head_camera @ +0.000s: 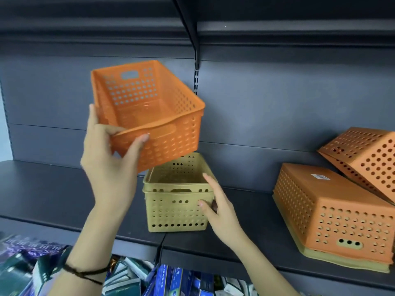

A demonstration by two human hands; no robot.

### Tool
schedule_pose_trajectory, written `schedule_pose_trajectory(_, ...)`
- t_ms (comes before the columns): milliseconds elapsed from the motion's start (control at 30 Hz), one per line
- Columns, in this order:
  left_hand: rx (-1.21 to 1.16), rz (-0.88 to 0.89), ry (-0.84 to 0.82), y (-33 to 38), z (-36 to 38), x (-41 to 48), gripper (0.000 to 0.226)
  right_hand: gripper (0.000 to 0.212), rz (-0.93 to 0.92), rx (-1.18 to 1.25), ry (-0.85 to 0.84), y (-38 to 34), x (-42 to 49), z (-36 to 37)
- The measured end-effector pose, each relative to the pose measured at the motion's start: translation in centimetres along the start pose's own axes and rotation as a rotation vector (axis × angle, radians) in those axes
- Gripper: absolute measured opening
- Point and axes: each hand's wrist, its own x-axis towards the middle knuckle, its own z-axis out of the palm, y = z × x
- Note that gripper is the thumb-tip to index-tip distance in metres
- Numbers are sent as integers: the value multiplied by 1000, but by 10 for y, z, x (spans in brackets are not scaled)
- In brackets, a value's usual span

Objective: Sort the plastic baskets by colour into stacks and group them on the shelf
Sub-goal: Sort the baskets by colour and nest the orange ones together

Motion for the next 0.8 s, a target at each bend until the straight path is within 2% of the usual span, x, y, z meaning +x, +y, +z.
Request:
schedule_pose_trajectory(100, -120, -34, -108, 20, 12, -9, 30, 67, 54, 199, -24, -7, 3, -1)
schedule_pose_trajectory(267, -244, -120, -250, 23, 30, -33, 29, 48, 72, 356, 303, -10, -5, -37)
schedule_pose_trajectory(367, -259, -148, -313, 28, 41, -48, 31, 35, 14, 462, 421, -20, -13, -66)
schedule_pose_trajectory(433, -270, -148, -346, 35, 50, -57, 30, 37, -56, 455, 415, -28, -19, -81)
schedule_pose_trajectory(467, -286, -154, -364, 40, 56, -62, 30, 45, -87, 444, 391, -33, -22, -85)
schedule_pose_trajectory(500, -298, -158, -380, 44, 61, -66, 30, 53, -115, 405, 362, -36, -26, -89)
schedule_pose_trajectory(567, -311, -142, -401, 51, 73, -74, 30, 55, -147, 301, 345, -37, -32, -95)
schedule_pose_trajectory(700, -327, -152, -458, 54, 94, -93, 29, 51, -57, 299, 371, -24, -40, -114)
schedule_pose_trajectory(800, -298, -213, -528, 45, 102, -114, 26, 40, 52, 320, 330, -16, -46, -119)
